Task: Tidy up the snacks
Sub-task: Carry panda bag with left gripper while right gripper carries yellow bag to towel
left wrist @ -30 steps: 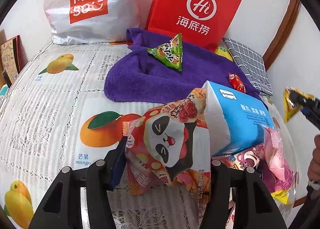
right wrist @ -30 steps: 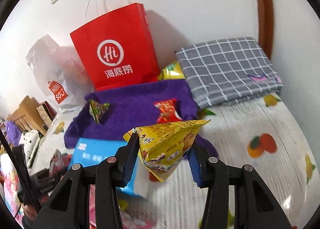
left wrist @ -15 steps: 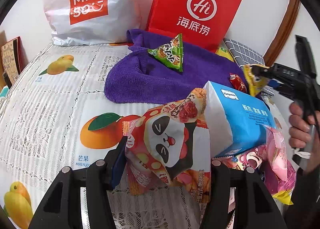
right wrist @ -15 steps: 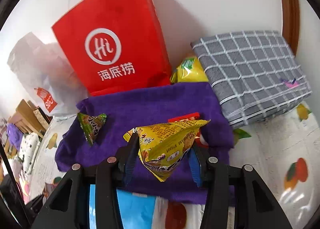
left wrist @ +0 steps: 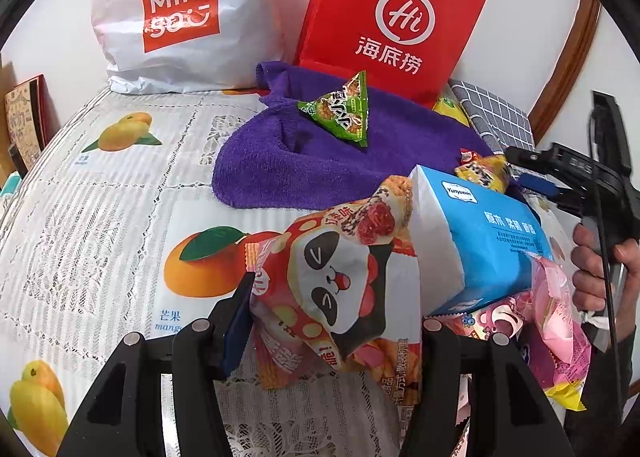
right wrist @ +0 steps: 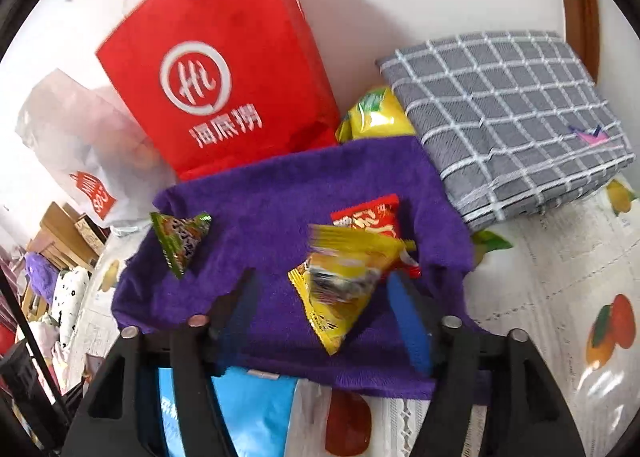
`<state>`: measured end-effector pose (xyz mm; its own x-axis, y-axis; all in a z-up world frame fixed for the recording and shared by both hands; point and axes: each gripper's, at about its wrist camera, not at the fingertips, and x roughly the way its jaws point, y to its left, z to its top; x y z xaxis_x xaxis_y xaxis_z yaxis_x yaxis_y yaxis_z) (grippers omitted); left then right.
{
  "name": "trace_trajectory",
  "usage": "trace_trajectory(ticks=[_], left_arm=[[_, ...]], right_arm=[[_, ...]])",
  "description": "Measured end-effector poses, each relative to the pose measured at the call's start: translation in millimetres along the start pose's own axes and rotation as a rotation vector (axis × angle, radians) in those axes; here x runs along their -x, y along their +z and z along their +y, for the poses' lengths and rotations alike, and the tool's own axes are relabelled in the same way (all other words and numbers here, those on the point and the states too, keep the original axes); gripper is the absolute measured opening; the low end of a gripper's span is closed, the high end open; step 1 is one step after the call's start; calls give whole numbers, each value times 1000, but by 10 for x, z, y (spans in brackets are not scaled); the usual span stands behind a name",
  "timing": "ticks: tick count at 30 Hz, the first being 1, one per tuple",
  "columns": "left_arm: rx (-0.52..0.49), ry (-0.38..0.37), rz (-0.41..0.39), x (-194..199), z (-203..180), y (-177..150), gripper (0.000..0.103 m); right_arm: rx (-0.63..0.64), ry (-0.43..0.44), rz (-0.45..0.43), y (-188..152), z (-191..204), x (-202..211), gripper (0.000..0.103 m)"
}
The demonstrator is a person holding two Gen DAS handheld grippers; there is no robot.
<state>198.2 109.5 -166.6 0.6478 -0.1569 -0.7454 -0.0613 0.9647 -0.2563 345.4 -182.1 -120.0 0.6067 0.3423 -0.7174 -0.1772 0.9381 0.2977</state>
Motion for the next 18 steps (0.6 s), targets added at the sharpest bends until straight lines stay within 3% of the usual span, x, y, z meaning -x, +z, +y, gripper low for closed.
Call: trace_trajectory(ticks=[5, 11, 18], left_arm=[[-3, 2, -15, 40, 7, 12, 55], [-4, 16, -17, 160, 25, 74, 55], [-23, -8, -47, 353, -75, 497, 55]], right_arm=[[26, 10, -57, -8, 38, 193, 67], [9, 29, -56, -7, 12, 269, 67], [57, 3, -62, -27, 123, 361, 67]])
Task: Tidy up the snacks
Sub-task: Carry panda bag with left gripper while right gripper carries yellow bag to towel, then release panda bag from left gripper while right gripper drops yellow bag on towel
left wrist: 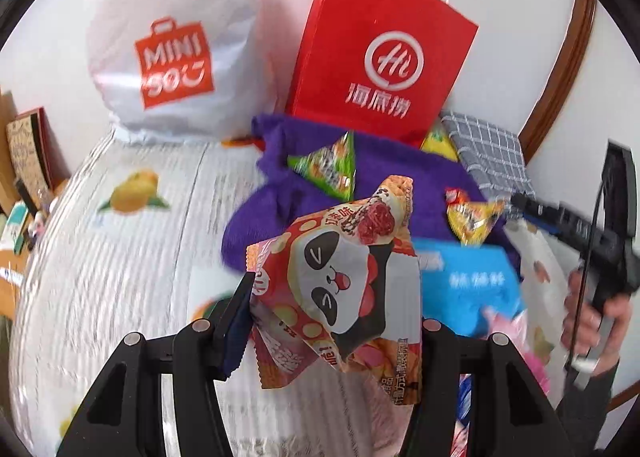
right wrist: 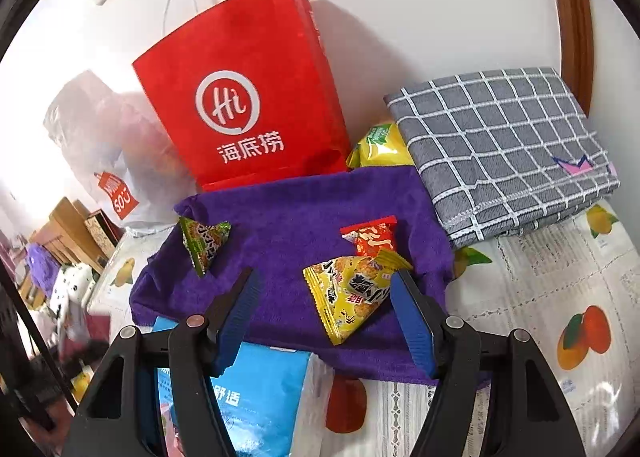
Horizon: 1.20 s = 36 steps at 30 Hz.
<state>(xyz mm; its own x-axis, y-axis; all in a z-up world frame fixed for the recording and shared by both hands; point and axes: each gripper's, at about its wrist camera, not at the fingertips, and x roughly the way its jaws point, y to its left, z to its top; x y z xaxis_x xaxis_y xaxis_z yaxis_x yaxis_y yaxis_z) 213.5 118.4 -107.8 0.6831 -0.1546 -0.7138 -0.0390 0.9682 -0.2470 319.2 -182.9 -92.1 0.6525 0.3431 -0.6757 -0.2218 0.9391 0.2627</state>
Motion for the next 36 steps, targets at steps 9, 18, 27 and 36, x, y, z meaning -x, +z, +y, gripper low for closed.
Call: trace_trajectory(ticks=[9, 18, 27, 36], left_arm=[[-6, -16, 7, -418, -158, 574, 55], [10, 4, 91, -964, -200, 687, 55], [4, 40, 147, -1332, -241, 691, 55], [-60, 43, 121, -1185, -354, 660, 79]], right_arm=[[69, -11, -2, -35, 131, 41, 67], [95, -14, -18, -45, 198, 119, 67], [97, -31, -16, -53, 187, 126, 67], [97, -43, -3, -57, 171, 88, 67]])
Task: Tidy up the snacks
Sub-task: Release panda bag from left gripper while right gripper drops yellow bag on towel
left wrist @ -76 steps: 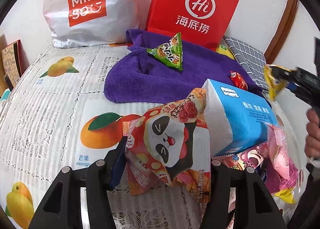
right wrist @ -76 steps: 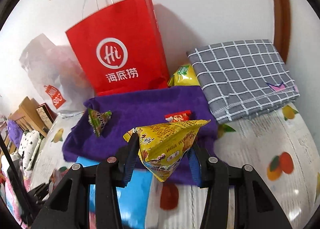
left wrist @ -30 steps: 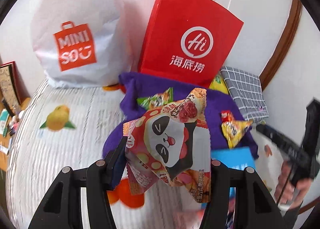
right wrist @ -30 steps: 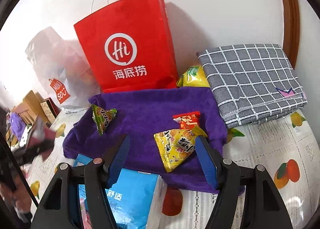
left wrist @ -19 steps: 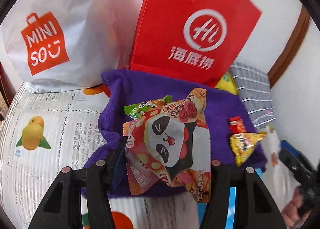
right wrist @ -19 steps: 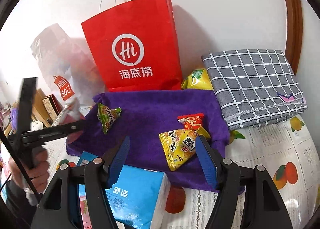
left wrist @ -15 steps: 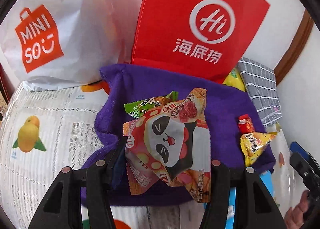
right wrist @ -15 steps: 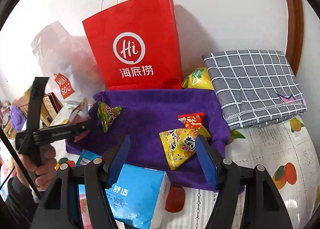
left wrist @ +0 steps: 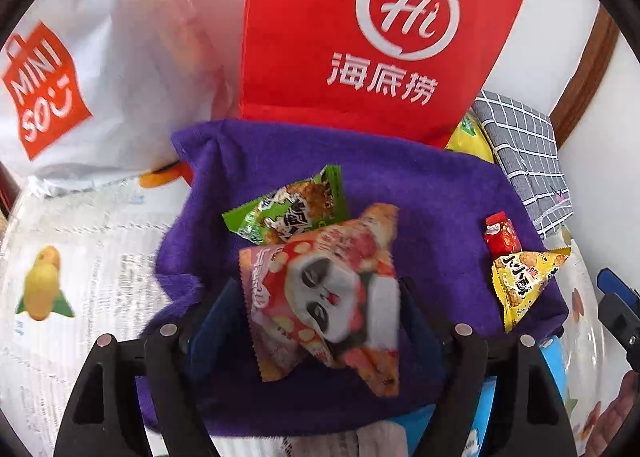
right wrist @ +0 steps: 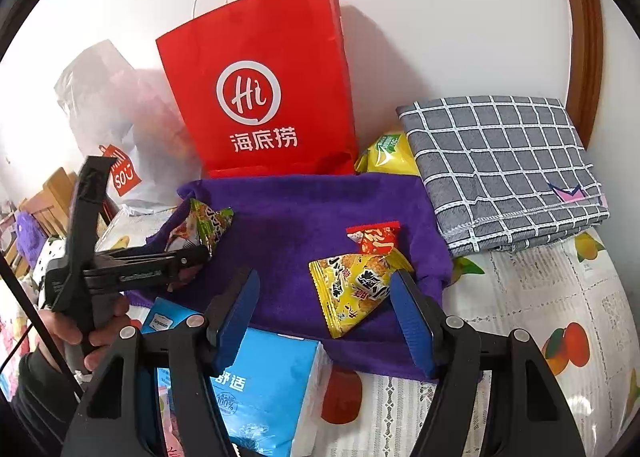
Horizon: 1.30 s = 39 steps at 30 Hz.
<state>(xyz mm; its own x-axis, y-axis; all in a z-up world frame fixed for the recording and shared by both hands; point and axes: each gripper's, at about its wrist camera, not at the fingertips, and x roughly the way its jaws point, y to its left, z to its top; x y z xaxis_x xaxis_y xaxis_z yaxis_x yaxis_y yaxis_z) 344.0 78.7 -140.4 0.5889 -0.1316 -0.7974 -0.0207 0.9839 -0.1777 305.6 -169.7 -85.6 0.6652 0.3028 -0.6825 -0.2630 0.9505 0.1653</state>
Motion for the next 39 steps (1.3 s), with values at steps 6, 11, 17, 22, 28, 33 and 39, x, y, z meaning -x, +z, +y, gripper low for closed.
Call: trace_trajectory(ticks=[6, 11, 17, 22, 28, 33, 39], left_arm=[[9, 15, -21, 298, 58, -83, 79], [56, -10, -27, 536, 157, -233, 79], [105, -47, -28, 805, 306, -591, 79], [134, -75, -9, 908, 325, -882, 79], [175, -90, 10, 1038, 411, -1143, 79], [199, -107, 25, 1144, 521, -1348, 79], [220, -128, 36, 1215, 640, -1552, 79]], right_arm=[[-5, 14, -2, 5, -24, 13, 67], [-6, 36, -4, -24, -10, 76, 67], [-32, 80, 26, -253, 16, 268, 67], [-26, 103, 56, -544, 102, 497, 67], [60, 155, 75, -773, 470, 688, 67], [145, 209, 82, -809, 766, 685, 67], [284, 125, 141, -860, 1101, 448, 72]])
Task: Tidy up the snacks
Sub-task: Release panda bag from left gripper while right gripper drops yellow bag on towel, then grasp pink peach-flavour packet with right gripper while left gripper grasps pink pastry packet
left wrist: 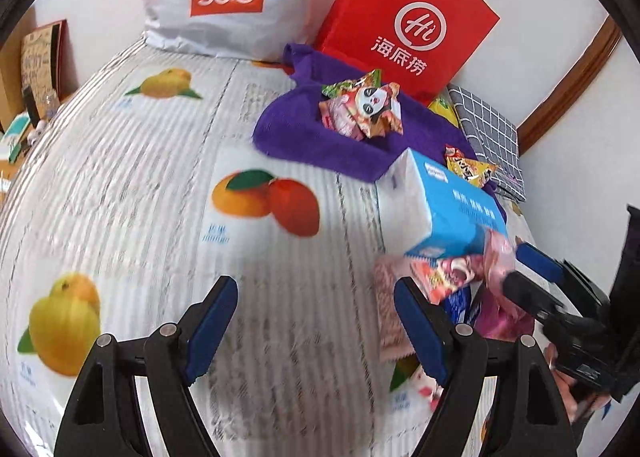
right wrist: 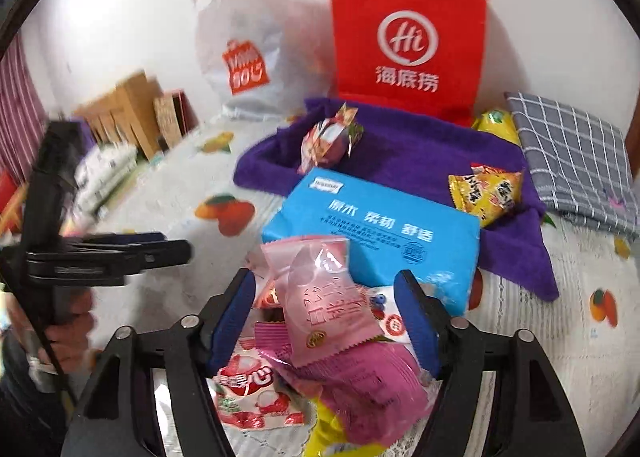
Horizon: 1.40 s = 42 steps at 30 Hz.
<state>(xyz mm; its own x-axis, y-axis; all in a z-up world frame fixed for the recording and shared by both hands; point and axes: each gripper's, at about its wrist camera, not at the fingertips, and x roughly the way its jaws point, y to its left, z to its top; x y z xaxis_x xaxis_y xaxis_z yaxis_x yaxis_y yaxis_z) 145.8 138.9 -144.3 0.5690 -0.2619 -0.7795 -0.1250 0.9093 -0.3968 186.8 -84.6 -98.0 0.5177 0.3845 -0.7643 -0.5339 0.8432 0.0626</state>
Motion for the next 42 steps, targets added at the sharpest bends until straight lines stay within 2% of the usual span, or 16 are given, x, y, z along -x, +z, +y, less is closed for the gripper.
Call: trace_trajectory(ticks=[3, 4, 5, 8, 15, 18, 23, 28, 33, 34, 37, 39, 42], left_arm=[[3, -11, 12, 12, 33, -75, 79], [-2, -13, 15, 15, 35, -91, 79], [-9, -13, 15, 25, 33, -111, 79], [-10, -22, 11, 55, 40, -167, 79], [-32, -37, 37, -17, -49, -299, 79], [-62, -22, 30, -29, -130, -346, 79], [-79, -66, 47, -88, -291, -376, 79], [-112, -12, 42, -248, -508, -343, 78], [-146, 47, 38, -381, -711, -284, 76], [-158, 66, 35, -407, -751, -281, 76], [-211, 176, 17, -493, -894, -279, 64], [-252, 194, 14, -514, -961, -285, 46], [-237, 179, 40, -472, -898, -252, 43]], right_arm=[[52, -57, 48, -3, 98, -158, 72], [63, -81, 57, -11, 124, -198, 67], [72, -97, 61, -18, 141, -225, 50], [75, -125, 64, -34, 151, -208, 49], [5, -109, -29, -145, 45, 233, 49], [-43, -135, -53, -250, -86, 424, 49], [-137, -156, -93, -466, -369, 745, 49], [-196, -187, -106, -710, -610, 928, 49], [-257, -195, -85, -957, -825, 926, 49], [-269, -191, -75, -996, -856, 899, 49], [-284, -201, -42, -1100, -916, 791, 49], [-283, -201, -29, -1154, -925, 738, 49], [-283, -203, -24, -1197, -934, 705, 49]])
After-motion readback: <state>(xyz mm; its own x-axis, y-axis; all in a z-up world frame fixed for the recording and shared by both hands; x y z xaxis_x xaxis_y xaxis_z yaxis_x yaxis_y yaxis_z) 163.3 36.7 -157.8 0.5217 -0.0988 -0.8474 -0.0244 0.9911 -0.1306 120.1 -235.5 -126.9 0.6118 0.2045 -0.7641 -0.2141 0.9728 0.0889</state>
